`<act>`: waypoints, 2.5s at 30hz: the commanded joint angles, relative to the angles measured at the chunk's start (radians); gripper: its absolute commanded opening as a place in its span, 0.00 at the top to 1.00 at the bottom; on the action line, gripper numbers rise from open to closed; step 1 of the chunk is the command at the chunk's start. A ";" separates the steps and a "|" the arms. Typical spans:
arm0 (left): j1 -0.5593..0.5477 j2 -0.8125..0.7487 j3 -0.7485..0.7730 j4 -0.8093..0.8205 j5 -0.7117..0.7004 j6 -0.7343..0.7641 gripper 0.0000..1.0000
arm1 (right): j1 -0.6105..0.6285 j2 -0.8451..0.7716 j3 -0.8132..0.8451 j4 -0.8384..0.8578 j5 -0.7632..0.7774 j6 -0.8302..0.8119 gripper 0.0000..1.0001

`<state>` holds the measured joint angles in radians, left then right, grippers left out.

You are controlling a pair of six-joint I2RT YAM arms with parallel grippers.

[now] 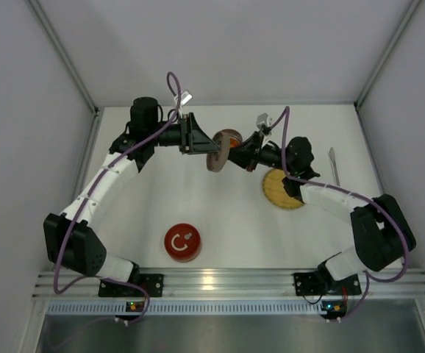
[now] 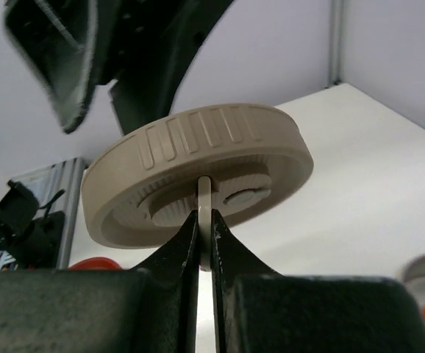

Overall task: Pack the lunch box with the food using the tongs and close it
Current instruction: Pick up the box lid from the center of the board, then place the box lid at the center of the board.

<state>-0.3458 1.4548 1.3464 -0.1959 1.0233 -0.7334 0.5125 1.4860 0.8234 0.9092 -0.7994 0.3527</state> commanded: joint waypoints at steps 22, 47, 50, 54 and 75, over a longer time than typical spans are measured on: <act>-0.012 0.400 0.372 -0.343 -0.925 0.591 0.02 | -0.239 0.060 0.673 -1.728 0.393 -0.701 1.00; 0.338 0.050 0.065 -0.387 -0.468 0.637 0.02 | 0.124 0.523 0.749 -1.646 0.568 -0.647 1.00; 0.340 0.024 0.053 -0.389 -0.470 0.643 0.02 | 0.129 0.520 0.714 -1.601 0.563 -0.640 1.00; 0.338 0.018 0.048 -0.385 -0.463 0.640 0.02 | 0.129 0.493 0.625 -1.537 0.548 -0.638 1.00; 0.340 0.024 0.036 -0.379 -0.439 0.635 0.02 | 0.124 0.402 0.434 -1.399 0.522 -0.663 0.79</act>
<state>-0.0082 1.4952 1.3872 -0.5911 0.5617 -0.1089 0.6243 1.8900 1.2945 -0.5106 -0.2928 -0.2882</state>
